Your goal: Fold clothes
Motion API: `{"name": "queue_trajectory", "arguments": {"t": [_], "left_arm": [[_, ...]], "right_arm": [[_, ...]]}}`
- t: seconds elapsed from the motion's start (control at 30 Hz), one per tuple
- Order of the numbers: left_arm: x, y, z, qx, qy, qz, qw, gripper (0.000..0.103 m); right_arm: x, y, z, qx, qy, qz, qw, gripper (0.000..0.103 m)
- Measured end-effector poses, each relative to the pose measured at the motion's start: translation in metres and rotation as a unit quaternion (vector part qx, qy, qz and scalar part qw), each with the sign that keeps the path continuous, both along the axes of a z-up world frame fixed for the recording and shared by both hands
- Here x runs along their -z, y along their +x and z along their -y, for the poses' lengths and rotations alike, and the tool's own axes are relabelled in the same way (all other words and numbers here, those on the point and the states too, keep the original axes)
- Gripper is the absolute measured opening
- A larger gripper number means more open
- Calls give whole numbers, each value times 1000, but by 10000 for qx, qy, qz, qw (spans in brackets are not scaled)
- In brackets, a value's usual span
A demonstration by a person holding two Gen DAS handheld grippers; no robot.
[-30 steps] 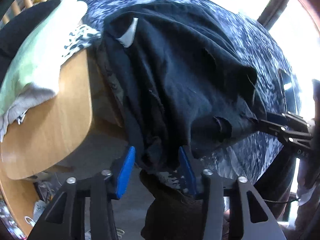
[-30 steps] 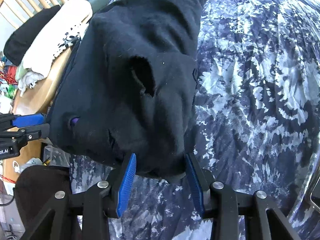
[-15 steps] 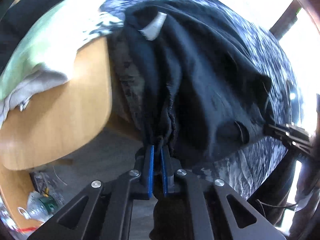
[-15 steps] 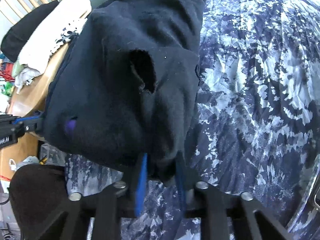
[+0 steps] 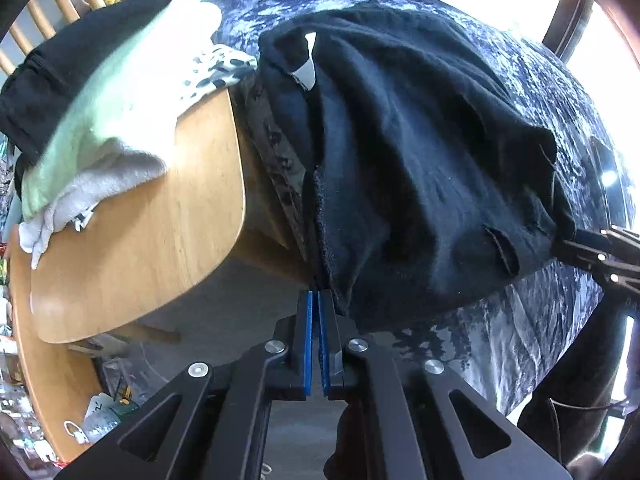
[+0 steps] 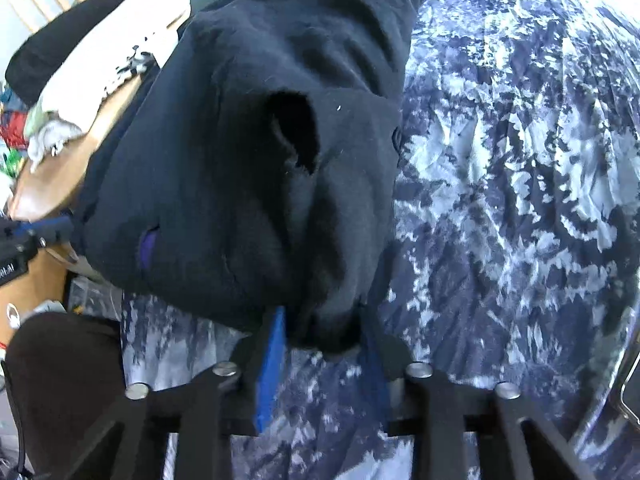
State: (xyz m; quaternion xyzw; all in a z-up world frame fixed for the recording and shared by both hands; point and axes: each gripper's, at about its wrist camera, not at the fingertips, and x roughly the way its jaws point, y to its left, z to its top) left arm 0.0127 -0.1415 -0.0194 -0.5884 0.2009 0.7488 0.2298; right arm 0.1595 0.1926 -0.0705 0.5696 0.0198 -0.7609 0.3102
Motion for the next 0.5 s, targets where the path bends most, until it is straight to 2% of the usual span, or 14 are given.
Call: {"name": "queue_trajectory", "arguments": {"t": [0.33,0.5], "left_arm": [[-11,14,-8,160,-134,-255,9995,3],[-26,30,-23,218,-166,-369,9989,3]], "right_arm": [[1,6,-16,134,-37,137,9998,34],[-6,8,-26,239,-77,-8,9997,34]]}}
